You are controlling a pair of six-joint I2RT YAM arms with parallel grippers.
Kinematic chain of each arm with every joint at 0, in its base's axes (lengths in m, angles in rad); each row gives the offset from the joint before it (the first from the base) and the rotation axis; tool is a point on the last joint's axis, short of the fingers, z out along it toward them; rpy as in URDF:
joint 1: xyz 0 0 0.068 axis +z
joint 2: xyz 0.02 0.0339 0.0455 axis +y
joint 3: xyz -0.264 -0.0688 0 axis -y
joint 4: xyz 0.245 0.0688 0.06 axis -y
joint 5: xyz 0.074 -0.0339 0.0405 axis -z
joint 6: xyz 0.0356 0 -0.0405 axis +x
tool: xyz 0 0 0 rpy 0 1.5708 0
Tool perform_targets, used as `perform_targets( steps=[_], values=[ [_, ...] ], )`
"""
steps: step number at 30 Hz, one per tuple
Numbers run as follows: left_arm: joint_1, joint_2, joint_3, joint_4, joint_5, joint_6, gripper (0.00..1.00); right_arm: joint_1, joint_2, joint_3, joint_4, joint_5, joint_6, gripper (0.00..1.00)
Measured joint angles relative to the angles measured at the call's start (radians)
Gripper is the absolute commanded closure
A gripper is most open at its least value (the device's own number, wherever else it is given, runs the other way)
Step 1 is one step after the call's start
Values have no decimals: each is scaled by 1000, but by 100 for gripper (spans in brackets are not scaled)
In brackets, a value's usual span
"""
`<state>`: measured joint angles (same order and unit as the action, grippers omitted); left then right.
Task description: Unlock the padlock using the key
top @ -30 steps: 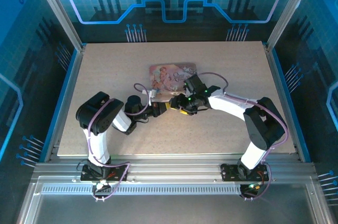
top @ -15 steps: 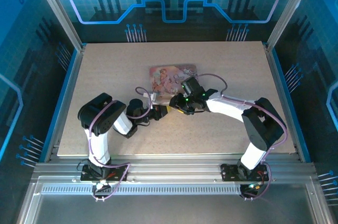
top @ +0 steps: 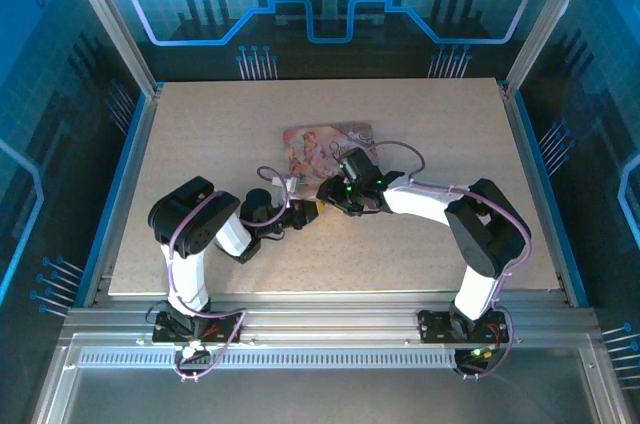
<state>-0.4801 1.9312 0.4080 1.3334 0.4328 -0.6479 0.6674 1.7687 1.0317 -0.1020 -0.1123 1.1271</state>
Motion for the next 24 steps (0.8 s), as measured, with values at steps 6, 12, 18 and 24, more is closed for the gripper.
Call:
perform_targets(
  steps=[6,12,18,24],
  values=[
    [0,0,-8,4,-3,0,100,0,18,18,4,10,8,79],
    [0,-1,-19,9,-18,3,100,0,27,31,-6,8,10,93],
    [0,-2,-26,11,-18,3,100,0,29,29,2,7,6,100],
    [0,-2,-26,13,-8,-3,76,-1,29,11,47,3,7,100]
  ],
)
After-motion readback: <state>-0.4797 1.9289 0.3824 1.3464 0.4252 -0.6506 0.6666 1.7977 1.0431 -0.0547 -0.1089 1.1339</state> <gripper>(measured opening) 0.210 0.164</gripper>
